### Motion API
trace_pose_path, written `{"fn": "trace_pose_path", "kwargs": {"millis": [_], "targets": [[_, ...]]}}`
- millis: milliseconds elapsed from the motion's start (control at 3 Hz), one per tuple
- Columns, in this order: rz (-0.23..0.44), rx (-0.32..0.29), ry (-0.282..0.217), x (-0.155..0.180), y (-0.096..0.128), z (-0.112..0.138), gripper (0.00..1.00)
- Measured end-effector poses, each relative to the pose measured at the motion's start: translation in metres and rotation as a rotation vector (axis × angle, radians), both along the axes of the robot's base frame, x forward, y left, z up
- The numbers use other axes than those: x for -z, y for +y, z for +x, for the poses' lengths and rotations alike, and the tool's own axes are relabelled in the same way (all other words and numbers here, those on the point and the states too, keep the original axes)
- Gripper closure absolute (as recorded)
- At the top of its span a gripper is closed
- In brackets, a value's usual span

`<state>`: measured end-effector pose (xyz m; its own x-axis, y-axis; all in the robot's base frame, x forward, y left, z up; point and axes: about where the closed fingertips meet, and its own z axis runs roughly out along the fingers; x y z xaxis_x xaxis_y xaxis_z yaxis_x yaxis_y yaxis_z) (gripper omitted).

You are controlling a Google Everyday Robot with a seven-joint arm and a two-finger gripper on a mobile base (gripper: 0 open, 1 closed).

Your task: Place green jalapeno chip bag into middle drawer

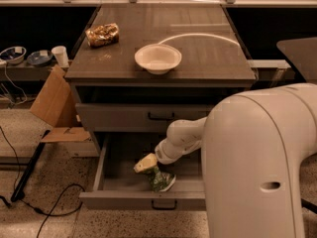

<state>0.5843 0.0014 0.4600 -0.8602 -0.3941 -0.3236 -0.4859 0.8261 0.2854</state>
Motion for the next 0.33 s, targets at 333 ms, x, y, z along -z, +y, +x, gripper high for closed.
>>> {"fn": "trace_pose_path", "kwargs": {"millis": [333], "targets": [[0.0,0.0,0.0,0.0,0.0,0.0,0.0]]}}
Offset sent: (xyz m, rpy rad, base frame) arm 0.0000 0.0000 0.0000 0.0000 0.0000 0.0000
